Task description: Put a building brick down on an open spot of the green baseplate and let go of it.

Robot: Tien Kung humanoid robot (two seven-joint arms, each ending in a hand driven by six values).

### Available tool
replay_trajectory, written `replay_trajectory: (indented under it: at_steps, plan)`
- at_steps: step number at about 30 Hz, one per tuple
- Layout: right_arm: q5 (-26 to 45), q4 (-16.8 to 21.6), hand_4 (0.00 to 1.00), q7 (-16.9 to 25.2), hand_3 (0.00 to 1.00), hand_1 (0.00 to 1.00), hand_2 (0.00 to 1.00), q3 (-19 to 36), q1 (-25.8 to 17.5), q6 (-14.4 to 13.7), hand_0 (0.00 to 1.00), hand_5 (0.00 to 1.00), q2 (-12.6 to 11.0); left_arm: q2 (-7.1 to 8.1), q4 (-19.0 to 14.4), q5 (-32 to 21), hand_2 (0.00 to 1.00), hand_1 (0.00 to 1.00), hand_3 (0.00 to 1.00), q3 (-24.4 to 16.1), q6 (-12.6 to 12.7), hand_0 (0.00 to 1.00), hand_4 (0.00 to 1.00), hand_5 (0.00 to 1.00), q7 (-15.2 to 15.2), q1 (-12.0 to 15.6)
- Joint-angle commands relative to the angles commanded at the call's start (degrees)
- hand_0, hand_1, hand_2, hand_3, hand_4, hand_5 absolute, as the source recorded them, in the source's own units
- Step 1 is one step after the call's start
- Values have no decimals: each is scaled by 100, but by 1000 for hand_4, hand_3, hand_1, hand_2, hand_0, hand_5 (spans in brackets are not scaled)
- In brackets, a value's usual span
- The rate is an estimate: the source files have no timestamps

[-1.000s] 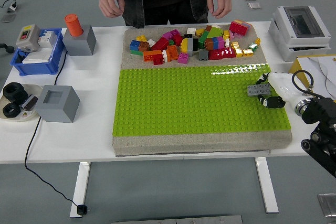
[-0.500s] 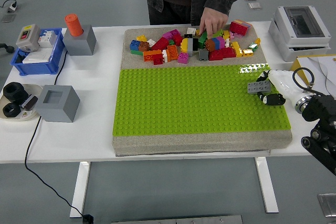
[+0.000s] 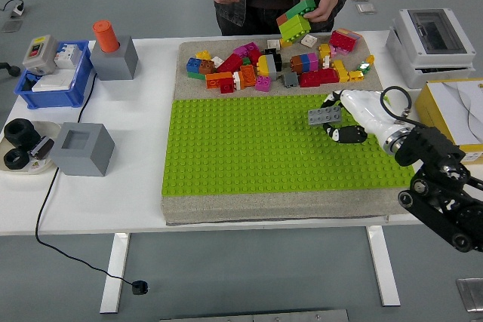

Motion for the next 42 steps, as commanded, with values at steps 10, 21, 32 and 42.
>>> replay_trajectory:
  at_steps: [10, 21, 32, 42]
  plan:
    - [251, -817, 641, 54, 550, 681, 702, -422, 433, 41, 643, 232, 942, 15, 0, 8, 663, 644, 676, -1, -4, 657, 707, 223, 19, -19]
    - [188, -1523, 646, 122, 555, 702, 713, -235, 500, 40, 658, 238, 1199, 15, 0, 26, 662, 645, 675, -16, -7, 657, 713, 229, 24, -21]
    - [133, -1492, 651, 115, 558, 699, 714, -273, 531, 78, 660, 238, 981, 10, 0, 5, 663, 643, 675, 0, -6, 656, 713, 228, 18, -21]
    - [106, -1564, 654, 122, 558, 703, 715, -383, 491, 137, 663, 238, 879, 4, 0, -37, 662, 644, 674, 33, -4, 657, 712, 228, 23, -10]
